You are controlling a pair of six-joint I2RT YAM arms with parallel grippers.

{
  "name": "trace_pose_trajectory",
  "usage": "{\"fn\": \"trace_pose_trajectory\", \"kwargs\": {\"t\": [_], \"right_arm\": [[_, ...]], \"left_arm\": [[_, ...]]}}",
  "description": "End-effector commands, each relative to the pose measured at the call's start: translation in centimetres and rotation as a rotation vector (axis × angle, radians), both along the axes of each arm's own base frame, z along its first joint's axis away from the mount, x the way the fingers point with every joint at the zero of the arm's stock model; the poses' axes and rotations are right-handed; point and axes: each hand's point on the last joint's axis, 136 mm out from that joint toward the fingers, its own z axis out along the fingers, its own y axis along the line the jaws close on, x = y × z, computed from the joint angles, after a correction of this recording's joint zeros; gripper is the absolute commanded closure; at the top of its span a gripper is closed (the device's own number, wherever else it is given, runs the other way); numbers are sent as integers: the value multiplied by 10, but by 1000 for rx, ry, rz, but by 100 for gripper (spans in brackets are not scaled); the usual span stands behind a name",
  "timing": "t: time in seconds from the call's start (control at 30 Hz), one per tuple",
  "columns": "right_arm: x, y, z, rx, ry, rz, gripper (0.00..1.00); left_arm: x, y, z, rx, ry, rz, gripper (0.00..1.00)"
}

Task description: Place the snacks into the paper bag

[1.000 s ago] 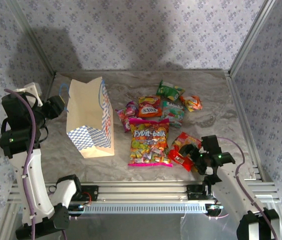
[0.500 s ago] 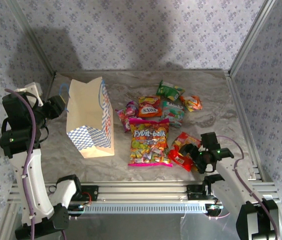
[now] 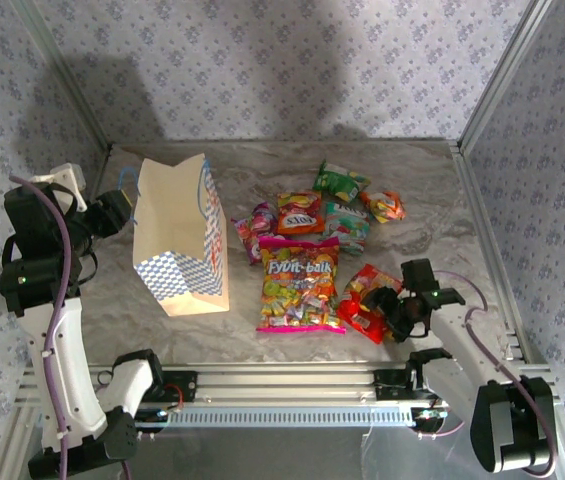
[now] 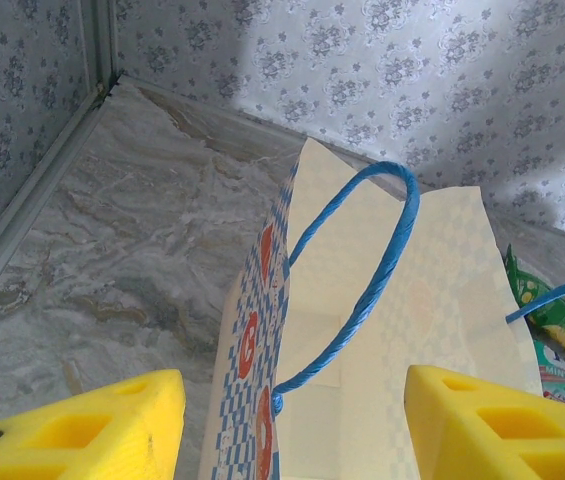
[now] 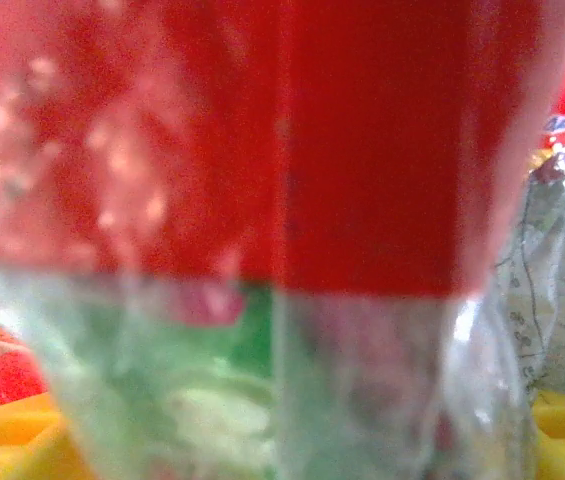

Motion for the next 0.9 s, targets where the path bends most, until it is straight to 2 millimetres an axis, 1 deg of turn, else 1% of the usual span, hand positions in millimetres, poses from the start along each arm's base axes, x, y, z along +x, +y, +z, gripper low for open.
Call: {"fn": "trace_pose_trajectory", "kwargs": {"t": [0.0,0.13,0.27,0.4,0.5,0.67,0.77,0.87], "right_arm": [[49,9,25,42,-214,8,28],[47,2,26,0,-208,4,35],[44,-3,24,-28,-203,-3,48],[41,-5,22,-55,-204,25,62],[39,-6,19,-69,-194,49,70],[37,-9,17,-93,-181,74,77],[38,-11,20,-116,-191,86,81],[39,-14,23,-143,-199,99,88]], "left_arm": [[-4,-4,12,-2,-25,-15,40],[-5,-4,12,-1,-26,-14,40],[-4,-4,11,-3,-23,-13,40],[-3,-4,10,-9,-21,-11,40],[-3,-5,12,-14,-27,-12,40],[-3,-6,10,-22,-25,-14,40],[-3,-6,7,-20,-18,-14,40],[-4,-7,7,-19,-14,-17,40]]}}
